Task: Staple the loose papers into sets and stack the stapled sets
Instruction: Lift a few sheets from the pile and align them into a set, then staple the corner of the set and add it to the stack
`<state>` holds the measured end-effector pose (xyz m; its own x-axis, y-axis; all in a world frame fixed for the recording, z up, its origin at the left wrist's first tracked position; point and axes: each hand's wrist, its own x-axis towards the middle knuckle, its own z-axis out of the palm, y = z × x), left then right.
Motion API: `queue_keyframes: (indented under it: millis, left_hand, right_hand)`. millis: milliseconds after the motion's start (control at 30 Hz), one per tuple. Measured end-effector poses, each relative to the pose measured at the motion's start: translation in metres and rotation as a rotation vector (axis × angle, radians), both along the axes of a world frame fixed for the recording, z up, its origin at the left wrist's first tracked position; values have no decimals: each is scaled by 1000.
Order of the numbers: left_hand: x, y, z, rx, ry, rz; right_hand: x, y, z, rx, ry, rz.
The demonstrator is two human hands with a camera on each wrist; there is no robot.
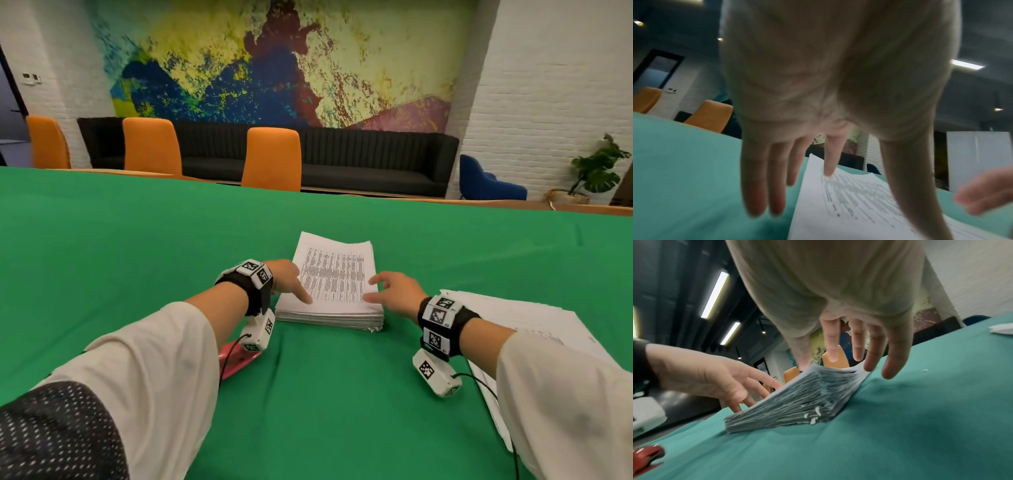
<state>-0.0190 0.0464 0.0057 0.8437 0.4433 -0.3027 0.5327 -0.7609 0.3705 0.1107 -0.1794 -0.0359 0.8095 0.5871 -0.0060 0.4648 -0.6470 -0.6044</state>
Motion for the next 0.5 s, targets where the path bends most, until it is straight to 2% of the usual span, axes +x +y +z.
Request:
queue_keyframes:
  millis: [133,267,500]
  left_hand:
    - [-10,-15,0,111,134,-102]
    - [-13,-21,-1,243,108,-143]
    - [-17,-23,2,261,109,-144]
  right_hand:
    - [-14,-5,0,-98,-10,103]
    - [-19,-5,-3,-121,-3,95]
    - [-14,-4,-11,-95,-21,52]
